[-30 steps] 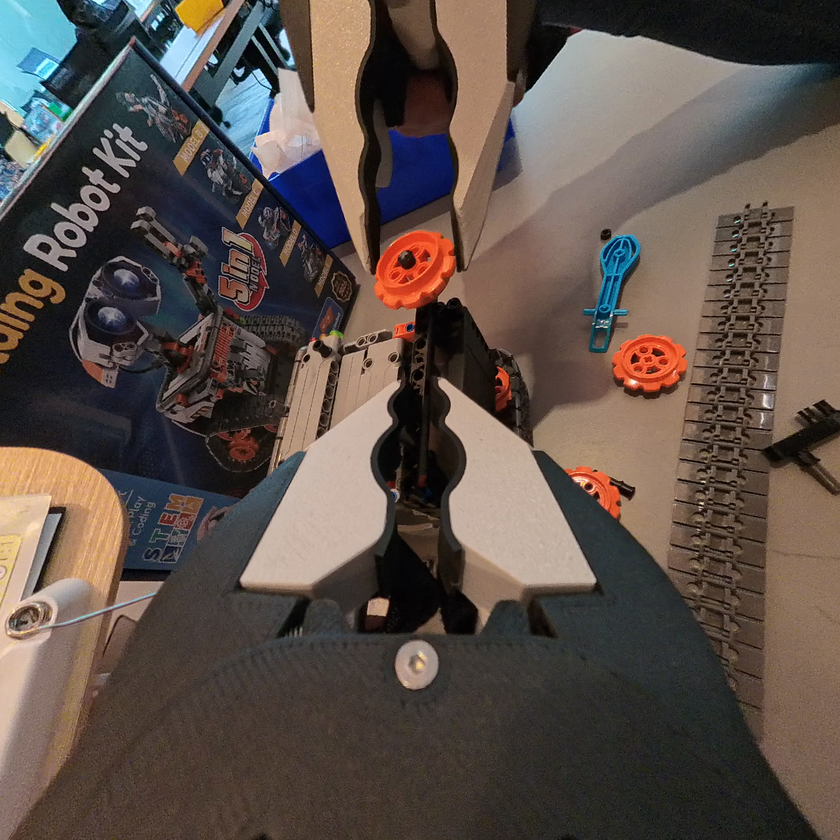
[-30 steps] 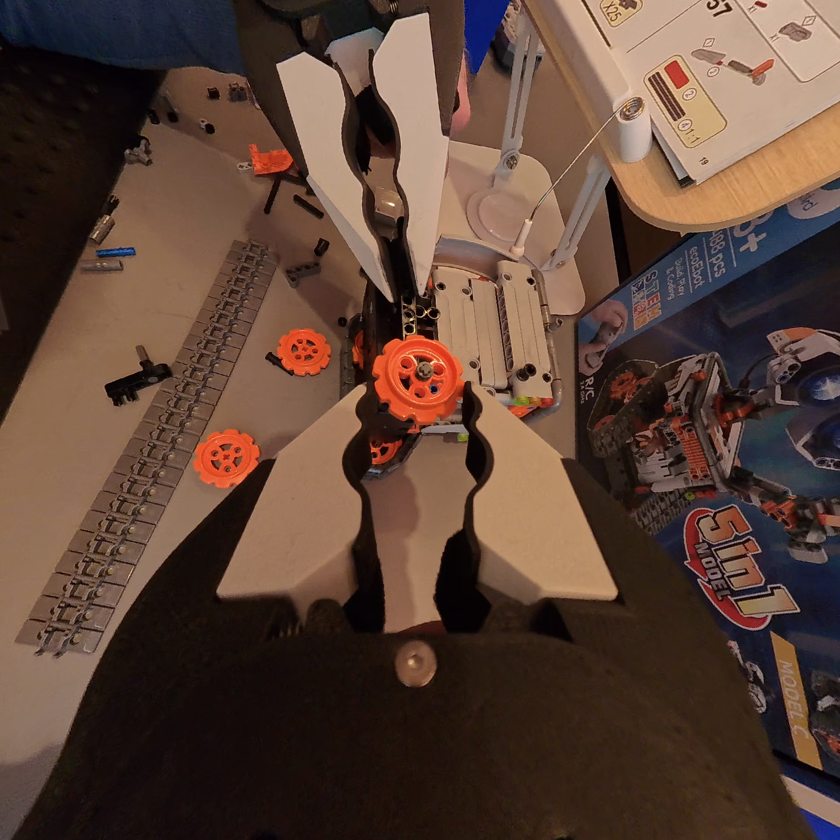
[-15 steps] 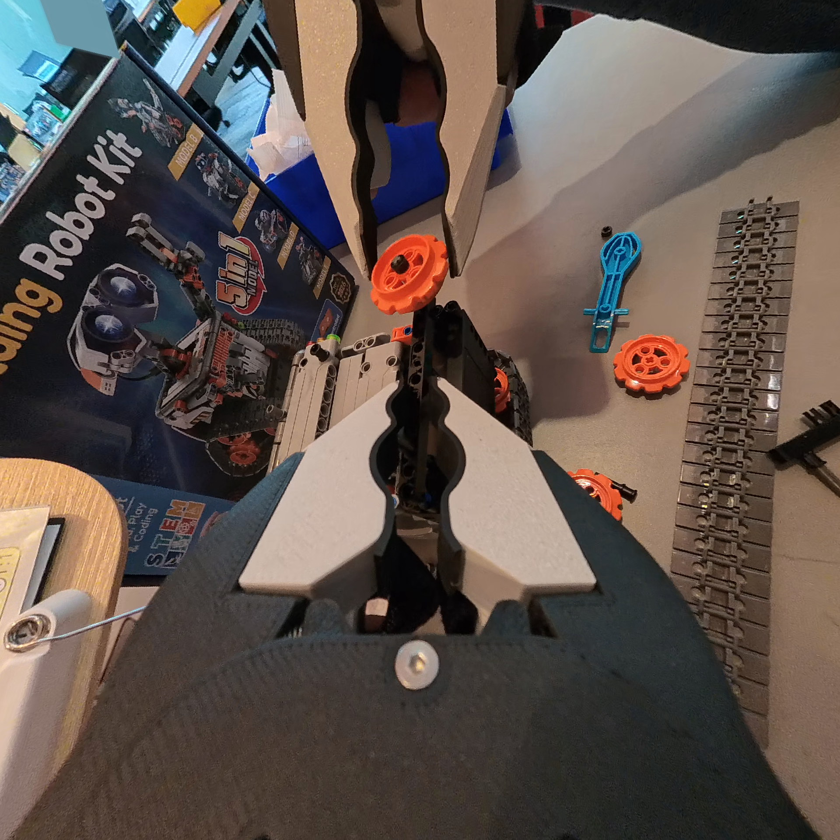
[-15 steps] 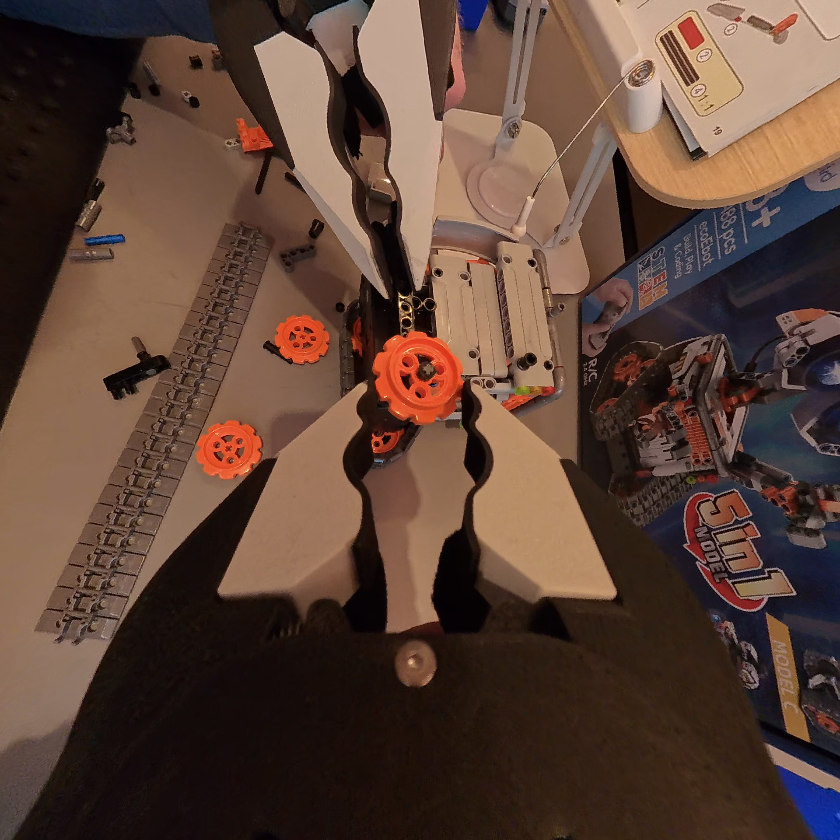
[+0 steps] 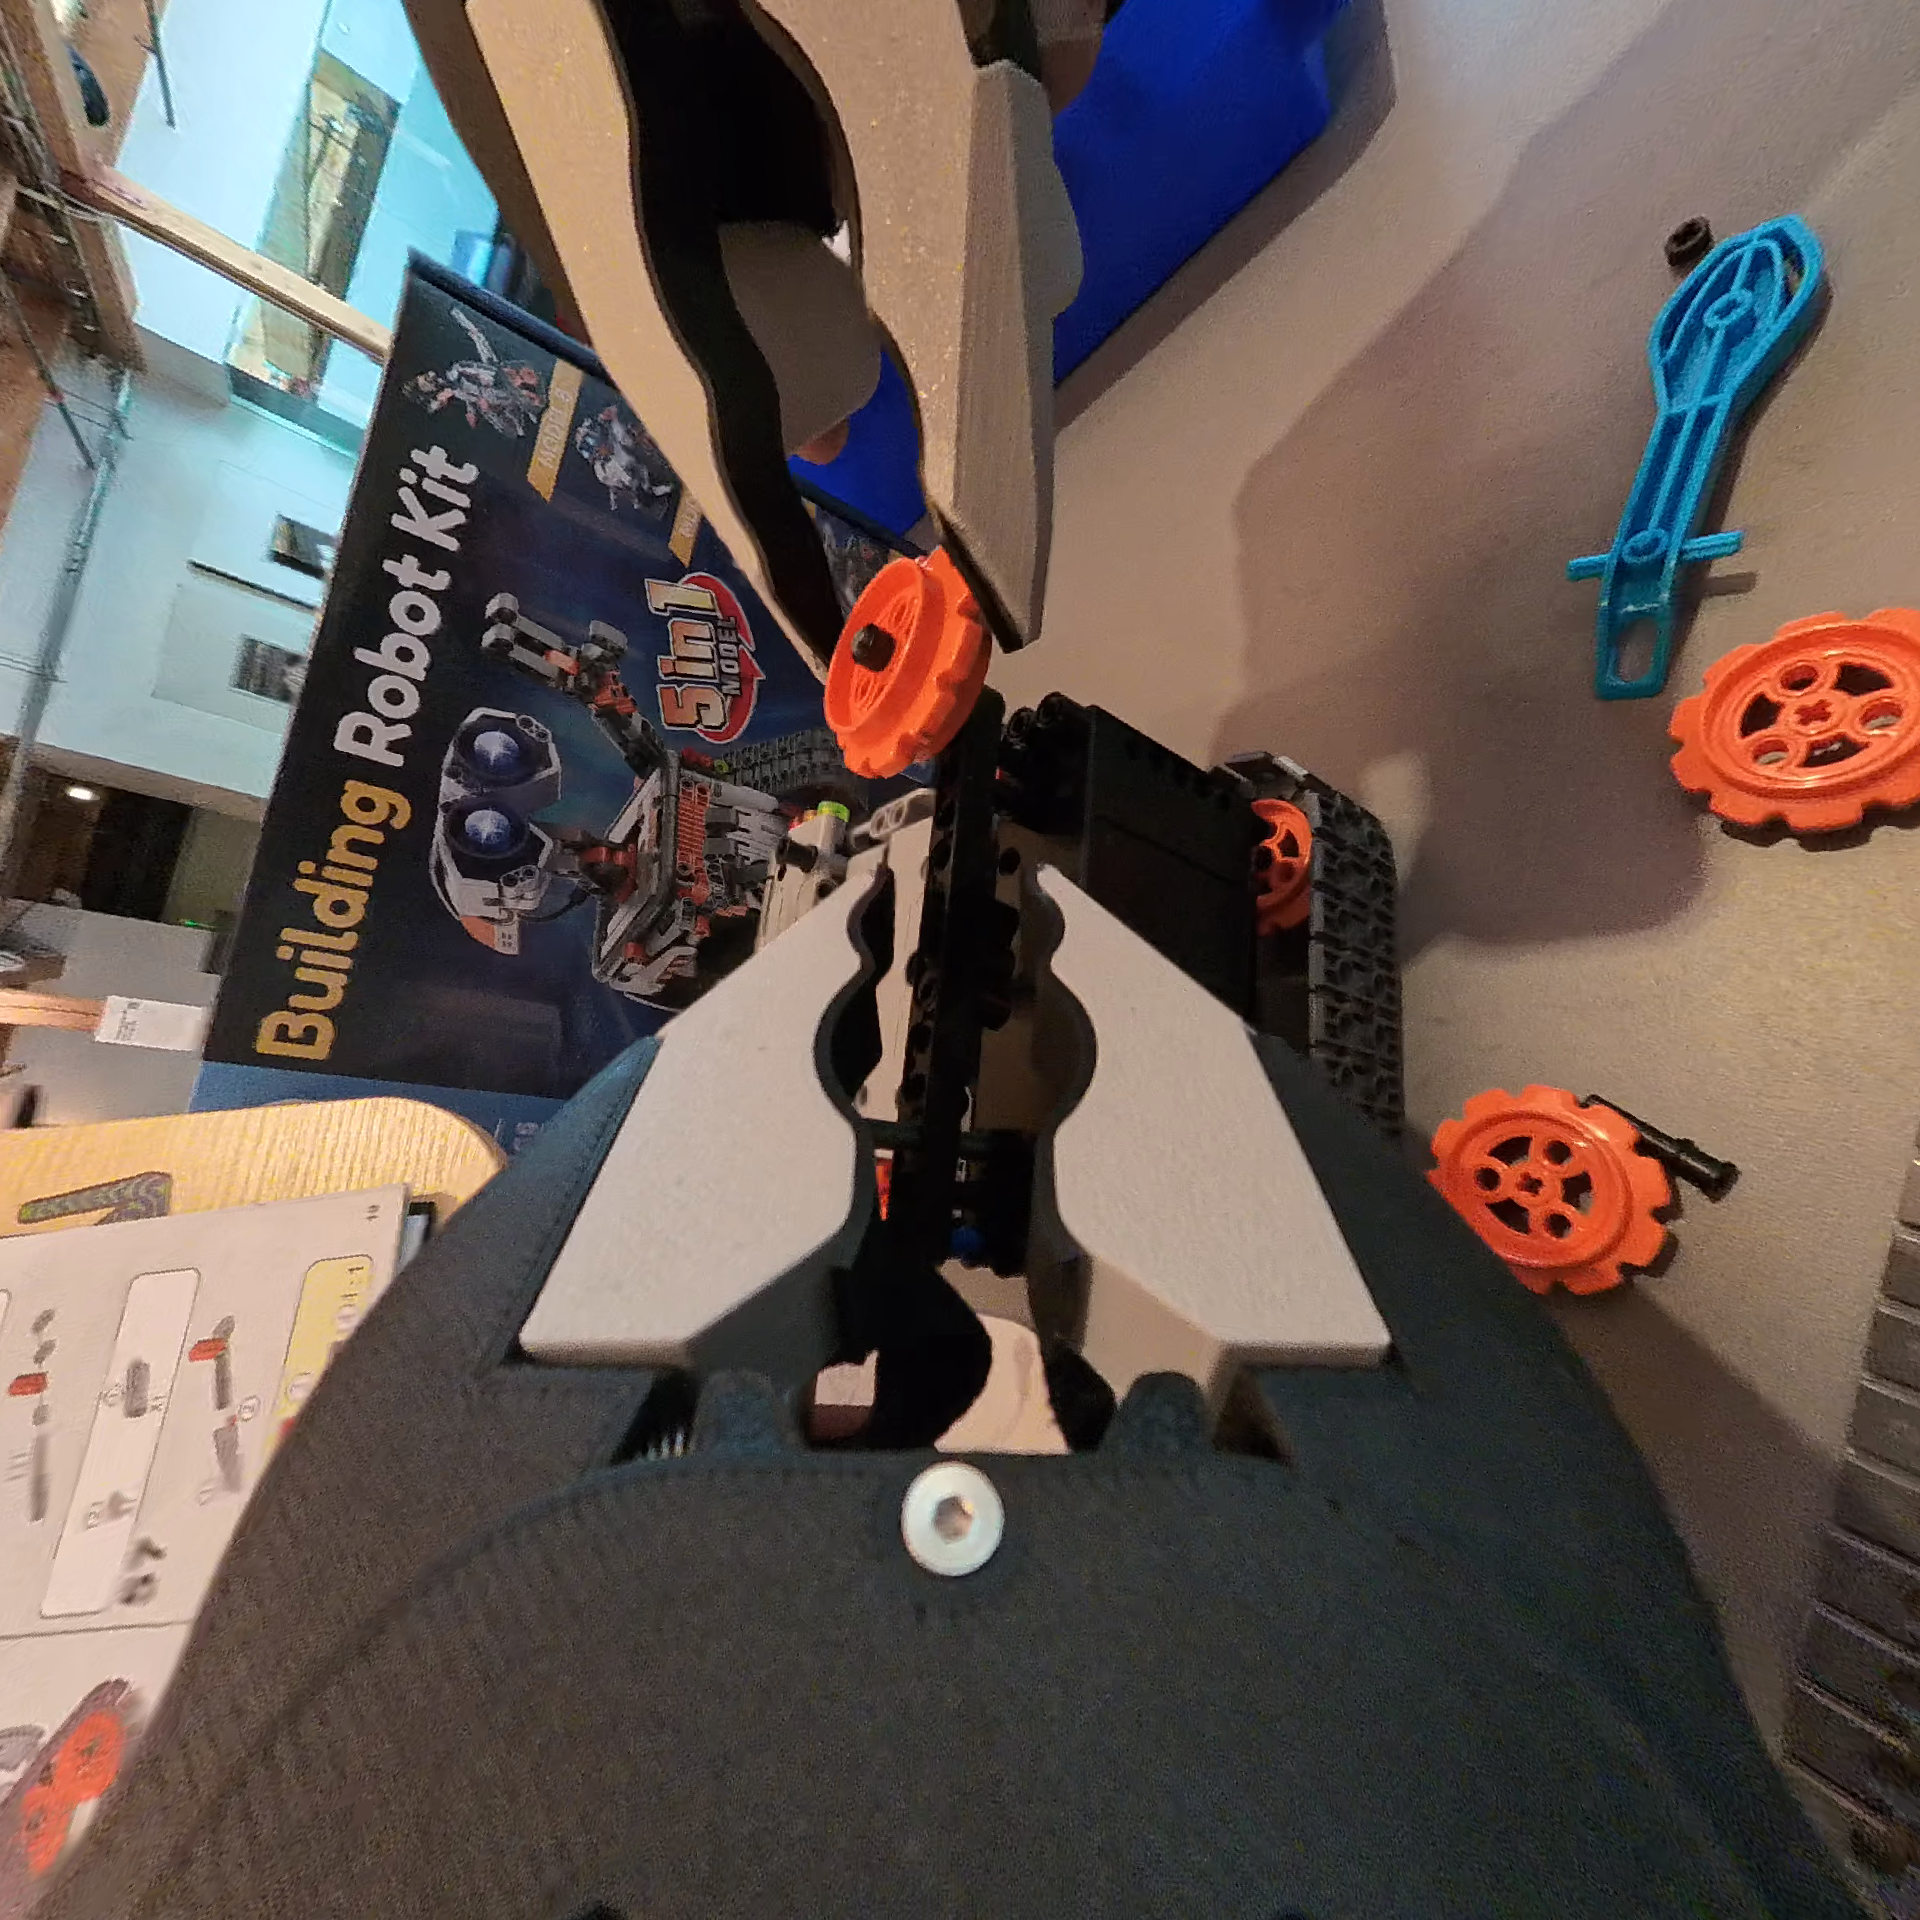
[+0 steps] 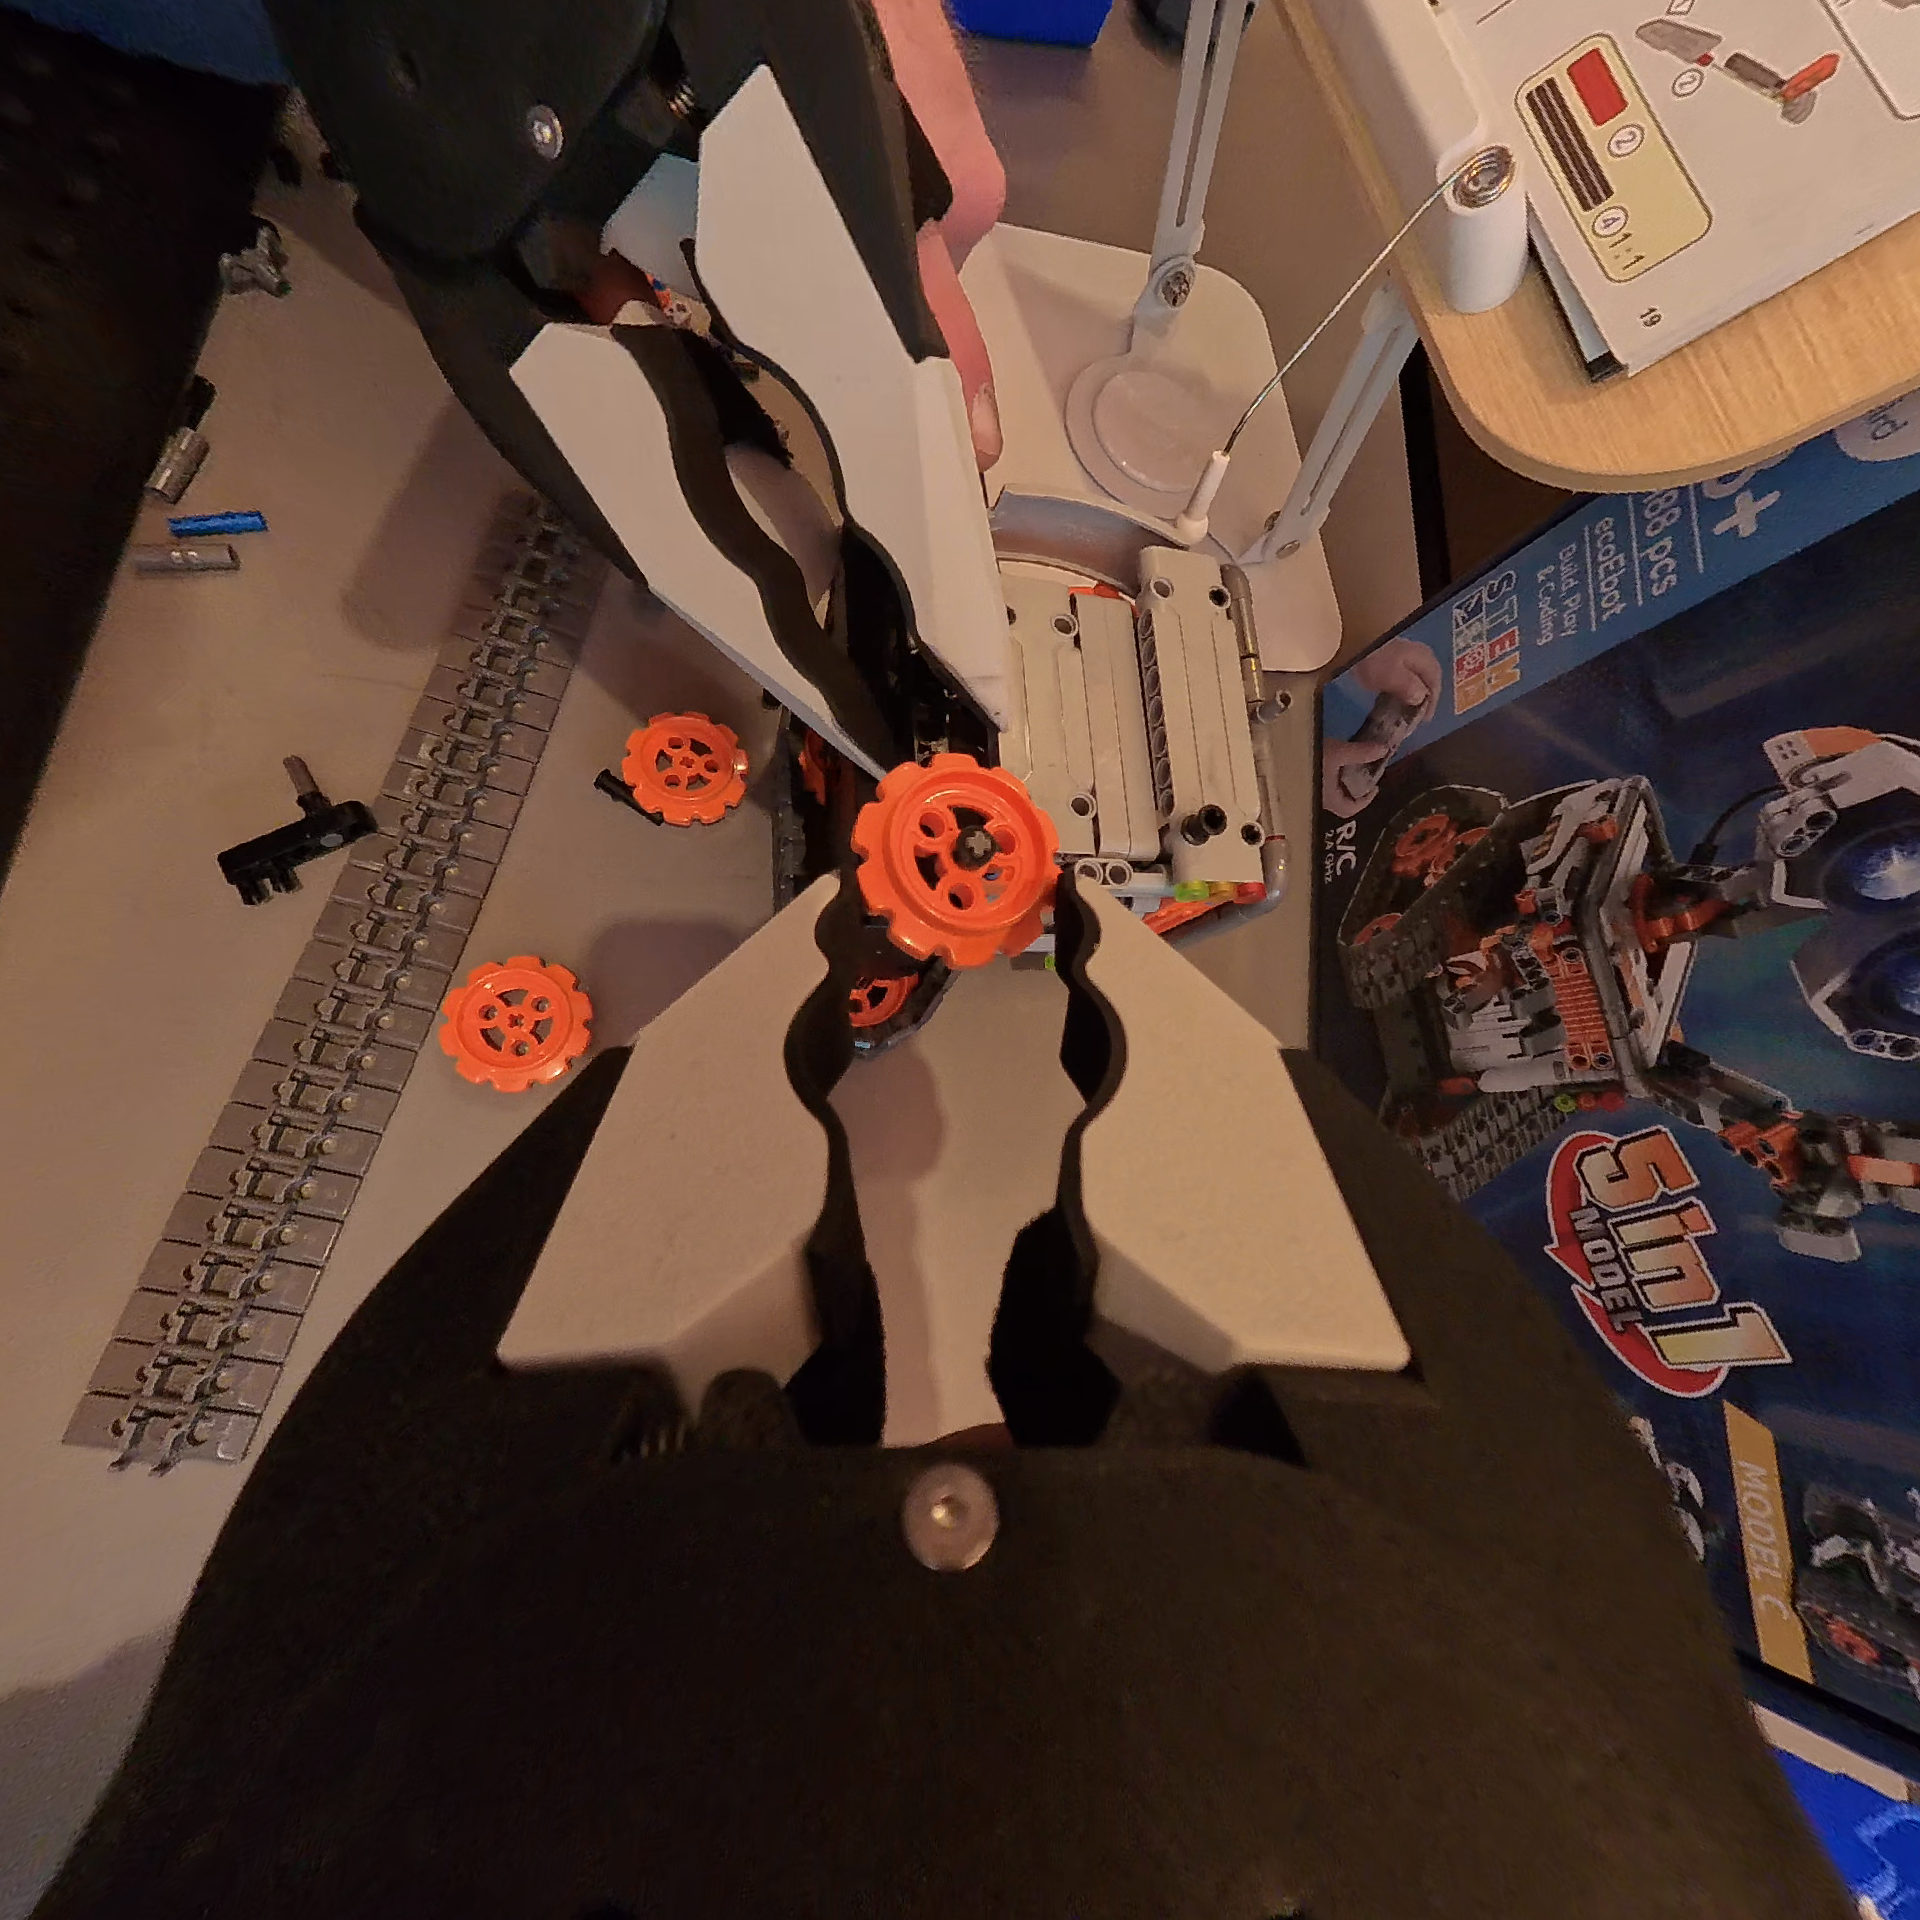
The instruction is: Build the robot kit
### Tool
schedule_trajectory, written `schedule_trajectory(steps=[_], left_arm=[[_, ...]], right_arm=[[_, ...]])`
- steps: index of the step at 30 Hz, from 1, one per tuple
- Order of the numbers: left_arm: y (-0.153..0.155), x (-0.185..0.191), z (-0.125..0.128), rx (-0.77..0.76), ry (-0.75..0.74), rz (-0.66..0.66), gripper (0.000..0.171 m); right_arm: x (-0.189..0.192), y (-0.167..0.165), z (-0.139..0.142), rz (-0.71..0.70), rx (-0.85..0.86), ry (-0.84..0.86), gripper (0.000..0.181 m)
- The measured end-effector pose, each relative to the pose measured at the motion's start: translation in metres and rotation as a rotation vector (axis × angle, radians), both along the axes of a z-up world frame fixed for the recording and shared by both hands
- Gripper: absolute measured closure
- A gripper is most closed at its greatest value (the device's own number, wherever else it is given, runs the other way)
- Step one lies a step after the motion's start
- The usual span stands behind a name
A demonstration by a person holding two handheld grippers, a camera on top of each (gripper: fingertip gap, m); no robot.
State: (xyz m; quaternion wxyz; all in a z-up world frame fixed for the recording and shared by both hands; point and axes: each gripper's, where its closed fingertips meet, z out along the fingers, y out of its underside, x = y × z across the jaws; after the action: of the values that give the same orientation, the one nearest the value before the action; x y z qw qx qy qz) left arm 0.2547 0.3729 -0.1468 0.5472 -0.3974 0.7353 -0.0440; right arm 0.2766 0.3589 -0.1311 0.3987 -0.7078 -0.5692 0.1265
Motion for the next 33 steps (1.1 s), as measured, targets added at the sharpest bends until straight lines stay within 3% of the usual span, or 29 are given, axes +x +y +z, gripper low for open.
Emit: schedule_trajectory(steps=[4,17,33], left_arm=[[-0.003,0.002,0.003,0.104,-0.022,-0.004,0.145],[-0.012,0.002,-0.003,0.191,-0.020,-0.007,0.141],[-0.010,-0.002,-0.001,0.142,-0.079,0.017,0.143]], right_arm=[[0.001,0.001,0.000,-0.003,0.006,-0.007,0.146],[0.000,0.001,-0.001,-0.008,-0.003,0.001,0.147],[0.001,0.001,-0.007,-0.020,0.027,-0.071,0.146]])
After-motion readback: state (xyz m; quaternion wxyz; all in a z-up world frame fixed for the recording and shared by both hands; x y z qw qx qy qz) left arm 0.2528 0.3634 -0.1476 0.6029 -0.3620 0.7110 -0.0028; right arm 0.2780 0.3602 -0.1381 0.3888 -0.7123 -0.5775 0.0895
